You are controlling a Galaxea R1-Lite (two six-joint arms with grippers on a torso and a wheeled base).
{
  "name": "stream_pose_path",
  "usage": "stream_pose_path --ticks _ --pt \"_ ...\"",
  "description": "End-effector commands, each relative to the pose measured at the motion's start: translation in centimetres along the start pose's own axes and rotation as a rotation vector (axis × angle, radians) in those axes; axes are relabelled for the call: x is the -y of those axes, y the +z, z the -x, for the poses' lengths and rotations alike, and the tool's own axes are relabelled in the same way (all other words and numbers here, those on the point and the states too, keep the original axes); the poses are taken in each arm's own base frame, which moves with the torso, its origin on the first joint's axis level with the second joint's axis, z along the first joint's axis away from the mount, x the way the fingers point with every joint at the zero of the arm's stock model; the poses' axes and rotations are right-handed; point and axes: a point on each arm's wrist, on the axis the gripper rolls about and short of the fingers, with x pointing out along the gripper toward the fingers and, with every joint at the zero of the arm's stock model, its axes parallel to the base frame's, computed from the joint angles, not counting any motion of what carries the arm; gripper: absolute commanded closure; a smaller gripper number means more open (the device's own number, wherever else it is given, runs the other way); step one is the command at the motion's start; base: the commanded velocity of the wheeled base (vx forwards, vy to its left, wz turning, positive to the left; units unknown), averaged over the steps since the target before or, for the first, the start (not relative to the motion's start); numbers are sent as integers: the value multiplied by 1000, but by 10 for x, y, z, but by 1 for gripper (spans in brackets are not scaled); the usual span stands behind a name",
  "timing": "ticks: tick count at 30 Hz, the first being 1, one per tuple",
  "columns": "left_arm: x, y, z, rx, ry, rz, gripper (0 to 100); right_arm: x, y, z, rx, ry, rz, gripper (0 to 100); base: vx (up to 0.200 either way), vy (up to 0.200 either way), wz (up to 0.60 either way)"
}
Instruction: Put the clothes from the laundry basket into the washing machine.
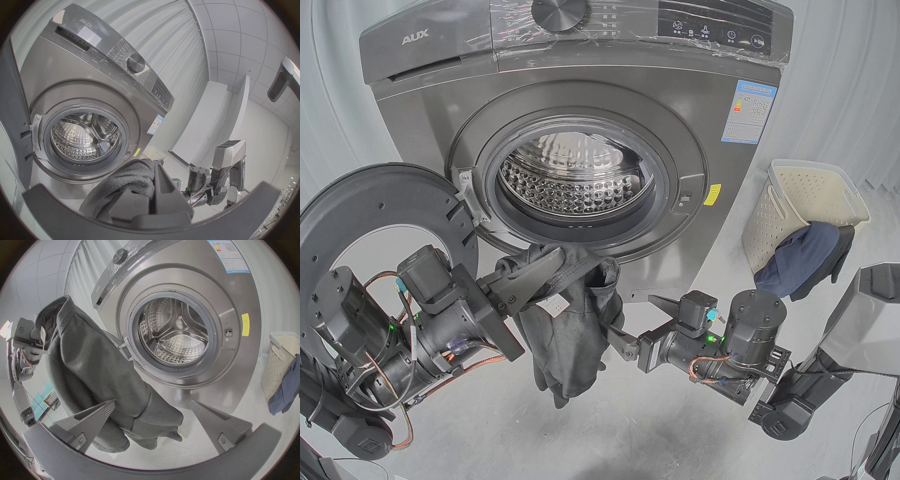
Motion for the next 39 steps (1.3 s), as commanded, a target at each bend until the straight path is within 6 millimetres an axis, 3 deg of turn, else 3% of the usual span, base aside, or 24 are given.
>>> stream_pose_path --ticks 1,12,22,39 --pt "0 0 1 -2 0 1 100 -3 -1 -3 -1 34 1 0 0 0 0" --pt "0 0 0 0 1 0 100 -27 -6 -2 -20 166 9 0 0 0 0" --pt "-1 1 0 2 4 -3 100 -21 -9 -11 -1 211 23 0 0 0 0" --pt "-2 2 -1 11 9 -3 100 -30 -13 -26 49 311 6 0 0 0 0"
